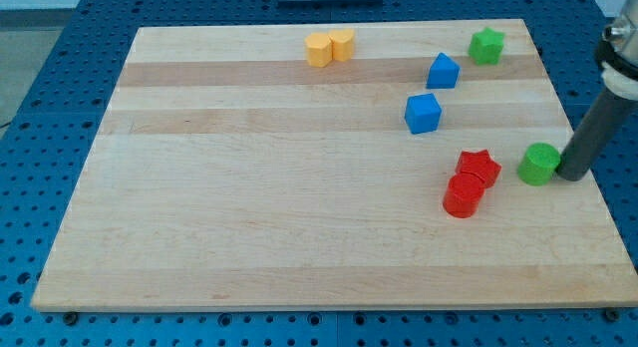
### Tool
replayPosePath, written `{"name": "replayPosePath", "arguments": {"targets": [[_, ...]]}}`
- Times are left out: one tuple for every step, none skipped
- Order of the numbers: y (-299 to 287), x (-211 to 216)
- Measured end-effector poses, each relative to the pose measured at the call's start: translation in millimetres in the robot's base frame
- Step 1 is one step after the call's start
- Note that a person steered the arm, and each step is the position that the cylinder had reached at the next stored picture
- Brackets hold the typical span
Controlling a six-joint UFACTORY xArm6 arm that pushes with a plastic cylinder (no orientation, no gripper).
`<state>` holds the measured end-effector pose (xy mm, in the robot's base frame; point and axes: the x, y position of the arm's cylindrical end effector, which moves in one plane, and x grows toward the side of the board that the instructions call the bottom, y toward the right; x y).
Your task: Push the green circle into the green star
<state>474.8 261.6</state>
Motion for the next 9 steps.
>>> {"name": "replayPosePath", "arguments": {"targets": [[-13.9,-0.9],[0.3,1.4],[-8.4,40.4],[-36.6,52.3],[-47.0,52.3],[-47.0,38.8],[-48.0,6.2],[-55.8,-29.2],[-64.1,-68.9]]}}
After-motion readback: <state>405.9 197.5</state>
